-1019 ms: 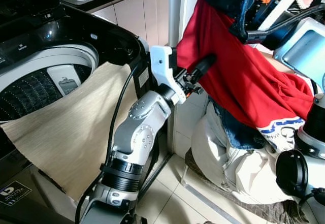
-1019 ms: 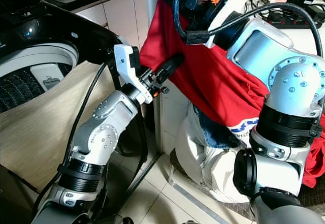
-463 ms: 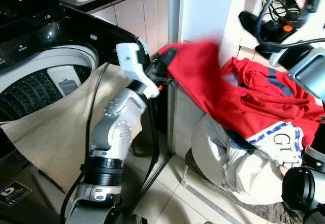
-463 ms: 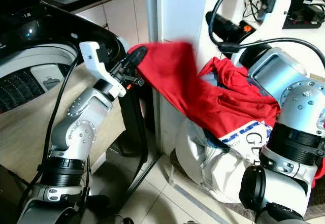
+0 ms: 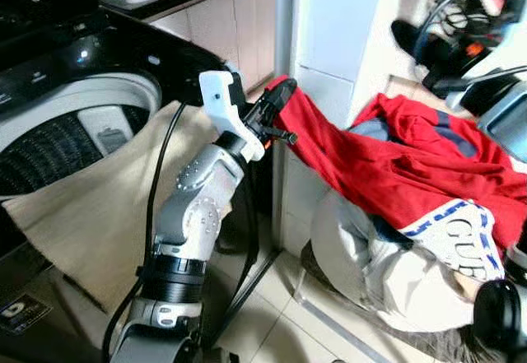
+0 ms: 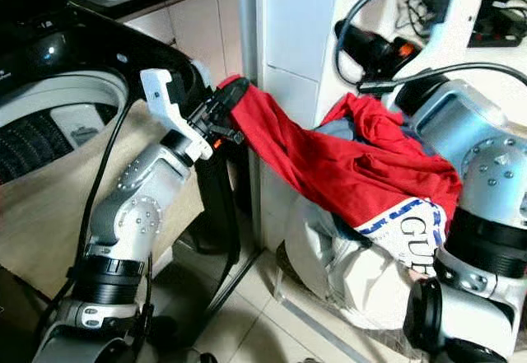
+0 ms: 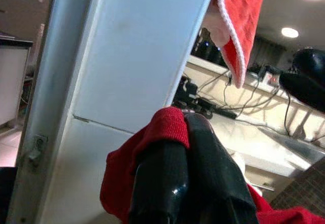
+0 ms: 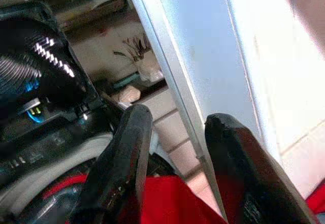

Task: Clothes washing

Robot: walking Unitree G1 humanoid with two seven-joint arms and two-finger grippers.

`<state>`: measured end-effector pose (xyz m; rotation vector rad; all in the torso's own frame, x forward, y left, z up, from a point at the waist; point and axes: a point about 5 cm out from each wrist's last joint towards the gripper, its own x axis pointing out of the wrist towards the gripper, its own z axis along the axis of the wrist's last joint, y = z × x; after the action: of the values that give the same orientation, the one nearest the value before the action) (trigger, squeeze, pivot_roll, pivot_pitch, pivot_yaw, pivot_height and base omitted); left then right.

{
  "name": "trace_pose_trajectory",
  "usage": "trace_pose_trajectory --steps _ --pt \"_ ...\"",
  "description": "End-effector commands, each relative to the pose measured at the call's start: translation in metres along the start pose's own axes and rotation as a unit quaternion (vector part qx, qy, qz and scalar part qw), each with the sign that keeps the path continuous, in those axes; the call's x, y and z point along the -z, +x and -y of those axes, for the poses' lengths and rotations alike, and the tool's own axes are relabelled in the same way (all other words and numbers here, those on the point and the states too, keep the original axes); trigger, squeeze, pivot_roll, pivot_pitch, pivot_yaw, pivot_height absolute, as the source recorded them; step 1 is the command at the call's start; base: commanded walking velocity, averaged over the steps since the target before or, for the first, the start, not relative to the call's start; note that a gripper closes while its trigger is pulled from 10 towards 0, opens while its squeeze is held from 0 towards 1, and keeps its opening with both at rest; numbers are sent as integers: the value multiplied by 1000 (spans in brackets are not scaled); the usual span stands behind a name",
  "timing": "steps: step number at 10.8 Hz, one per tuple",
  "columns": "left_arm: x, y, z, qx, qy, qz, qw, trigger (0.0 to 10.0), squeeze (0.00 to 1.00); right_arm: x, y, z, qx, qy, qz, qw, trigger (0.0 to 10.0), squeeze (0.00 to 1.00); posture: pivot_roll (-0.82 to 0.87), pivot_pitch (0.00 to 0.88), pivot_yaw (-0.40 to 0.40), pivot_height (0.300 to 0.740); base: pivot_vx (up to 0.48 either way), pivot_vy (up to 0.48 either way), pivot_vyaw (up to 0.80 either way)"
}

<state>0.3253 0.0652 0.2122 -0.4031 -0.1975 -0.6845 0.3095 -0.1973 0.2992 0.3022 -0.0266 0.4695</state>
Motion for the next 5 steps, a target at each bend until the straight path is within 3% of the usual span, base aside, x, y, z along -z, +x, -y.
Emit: trace_pose_trajectory --steps 1,2,3,4,5 --pt "-5 2 -2 10 37 -16 999 0 0 6 -1 -10 -24 -39 -27 999 10000 0 -127 0 73 740 0 0 0" --pt "-39 7 -39 -51 144 -24 988 0 0 15 -5 -13 -27 -93 -61 993 10000 0 -123 0 70 740 0 0 0" --pt "-108 9 -79 -135 255 21 957 0 0 16 -6 -11 -22 -97 -62 993 10000 0 -118 0 69 740 0 0 0" --pt "-184 3 -97 -208 382 76 897 0 0 15 -7 -10 -16 -104 -62 993 10000 0 -113 0 70 740 0 0 0" --pt "-296 -17 -80 -300 554 183 755 0 0 14 -8 -8 -9 -113 -55 992 10000 0 -112 0 70 740 0 0 0"
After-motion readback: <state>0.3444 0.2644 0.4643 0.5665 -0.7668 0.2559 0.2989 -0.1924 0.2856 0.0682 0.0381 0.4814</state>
